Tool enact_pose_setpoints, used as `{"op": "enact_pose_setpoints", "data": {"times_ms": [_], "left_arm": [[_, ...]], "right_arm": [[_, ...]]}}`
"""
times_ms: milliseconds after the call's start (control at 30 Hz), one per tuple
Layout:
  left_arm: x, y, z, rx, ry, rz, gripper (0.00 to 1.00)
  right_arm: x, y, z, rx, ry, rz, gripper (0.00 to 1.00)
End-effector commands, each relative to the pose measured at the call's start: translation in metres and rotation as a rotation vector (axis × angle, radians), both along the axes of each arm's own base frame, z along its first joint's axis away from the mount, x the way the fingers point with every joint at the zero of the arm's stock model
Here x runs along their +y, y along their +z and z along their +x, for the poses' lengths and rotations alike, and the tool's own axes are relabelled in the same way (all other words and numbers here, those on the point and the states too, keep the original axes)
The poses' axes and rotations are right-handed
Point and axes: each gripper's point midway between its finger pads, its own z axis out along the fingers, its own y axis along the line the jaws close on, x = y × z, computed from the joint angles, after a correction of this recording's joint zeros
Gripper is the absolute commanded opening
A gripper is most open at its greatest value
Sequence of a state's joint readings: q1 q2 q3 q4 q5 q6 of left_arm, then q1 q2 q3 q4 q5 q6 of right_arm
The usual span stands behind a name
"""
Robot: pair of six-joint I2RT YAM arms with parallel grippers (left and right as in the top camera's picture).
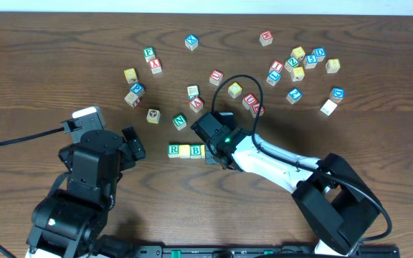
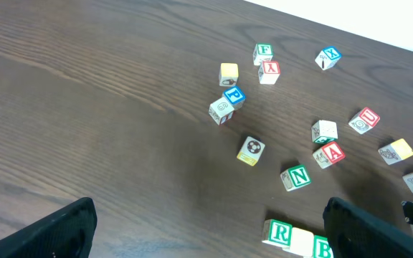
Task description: Spell out ROBOT
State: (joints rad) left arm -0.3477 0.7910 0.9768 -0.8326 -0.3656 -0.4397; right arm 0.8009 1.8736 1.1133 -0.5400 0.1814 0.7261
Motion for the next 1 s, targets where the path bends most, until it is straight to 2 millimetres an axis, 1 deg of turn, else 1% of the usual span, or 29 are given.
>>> {"op": "enact_pose_setpoints", "data": {"times_ms": [0, 67, 100, 167, 200, 967], "left_arm": [[0.0031, 0.0096, 0.0009, -0.022, 0.007, 0.012, 0.99], [0.0032, 0.0096, 0.0008, -0.022, 0.007, 0.011, 0.99], [0.0032, 0.0096, 0.0008, -0.022, 0.007, 0.011, 0.99], [0.0032, 0.0097, 0.0008, -0.022, 0.007, 0.011, 0.99], [0.0032, 0.0096, 0.0008, -0.022, 0.007, 0.012, 0.99], [0.0032, 0.0097, 0.0008, -0.022, 0.007, 0.011, 0.99]], "right_arm": [[-0.0022, -0.0073, -0.0004, 0.001, 0.002, -0.028, 0.27], [-0.0026, -0.0075, -0.0009, 0.003, 0.002, -0.03, 0.27], [-0.0032, -0.0077, -0.0016, 0.006, 0.002, -0.032, 0.31], [-0.0052, -0.0084, -0.0035, 0.014, 0.002, -0.041, 0.62], [-0.0061, -0.0086, -0.0042, 0.018, 0.002, -0.044, 0.99], [-0.0048, -0.0082, -0.0045, 0.022, 0.003, -0.038, 0.99]]}}
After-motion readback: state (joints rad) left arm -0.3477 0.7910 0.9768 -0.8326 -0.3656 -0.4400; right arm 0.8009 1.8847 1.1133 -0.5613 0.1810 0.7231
